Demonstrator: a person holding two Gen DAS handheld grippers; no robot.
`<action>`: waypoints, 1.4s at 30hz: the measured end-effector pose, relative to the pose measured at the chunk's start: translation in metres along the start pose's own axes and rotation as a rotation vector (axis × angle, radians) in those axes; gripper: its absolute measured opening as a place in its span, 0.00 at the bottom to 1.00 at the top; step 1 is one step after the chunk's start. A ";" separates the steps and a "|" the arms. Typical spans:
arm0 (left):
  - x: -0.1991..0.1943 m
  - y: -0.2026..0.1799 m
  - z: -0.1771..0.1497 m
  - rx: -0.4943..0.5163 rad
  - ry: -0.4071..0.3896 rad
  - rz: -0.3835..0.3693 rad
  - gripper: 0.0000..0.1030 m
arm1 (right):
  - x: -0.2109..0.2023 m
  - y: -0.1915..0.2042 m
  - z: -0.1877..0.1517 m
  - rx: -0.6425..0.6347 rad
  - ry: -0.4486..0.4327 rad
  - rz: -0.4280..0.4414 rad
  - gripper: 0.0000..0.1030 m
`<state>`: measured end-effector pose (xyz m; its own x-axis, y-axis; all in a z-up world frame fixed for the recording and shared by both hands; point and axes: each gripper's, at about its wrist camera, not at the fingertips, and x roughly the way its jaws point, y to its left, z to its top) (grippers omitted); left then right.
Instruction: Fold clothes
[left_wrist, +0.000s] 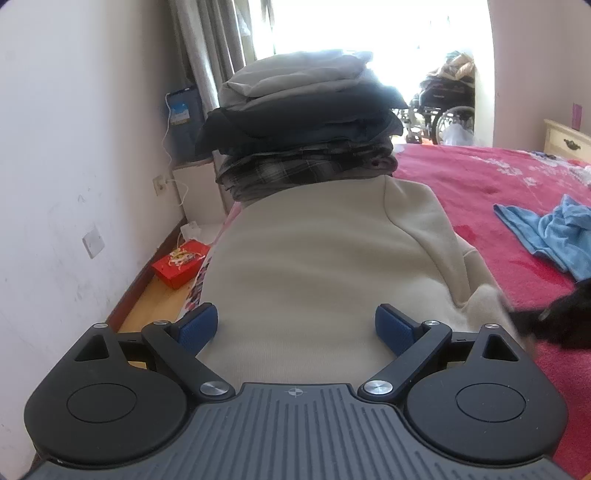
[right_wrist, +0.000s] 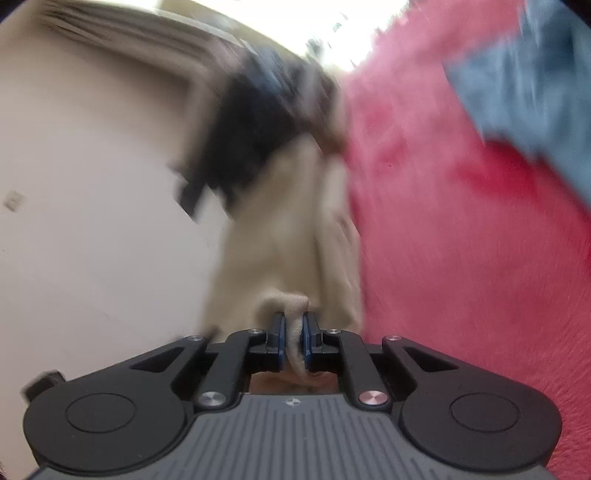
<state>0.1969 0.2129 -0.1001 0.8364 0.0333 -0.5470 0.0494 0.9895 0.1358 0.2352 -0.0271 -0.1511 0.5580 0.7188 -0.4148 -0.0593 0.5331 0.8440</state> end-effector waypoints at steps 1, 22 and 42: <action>0.000 0.000 0.000 0.002 -0.003 0.003 0.90 | 0.003 -0.006 -0.001 0.052 0.010 0.024 0.11; 0.002 0.003 0.001 -0.009 0.002 -0.008 0.91 | 0.004 0.055 0.037 -0.179 -0.074 -0.164 0.14; 0.001 -0.002 -0.002 0.019 -0.017 -0.072 0.90 | 0.144 0.092 0.077 -0.820 -0.010 -0.655 0.06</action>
<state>0.1964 0.2111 -0.1025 0.8395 -0.0405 -0.5418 0.1202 0.9863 0.1126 0.3741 0.0909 -0.1073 0.6904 0.1787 -0.7010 -0.2838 0.9582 -0.0353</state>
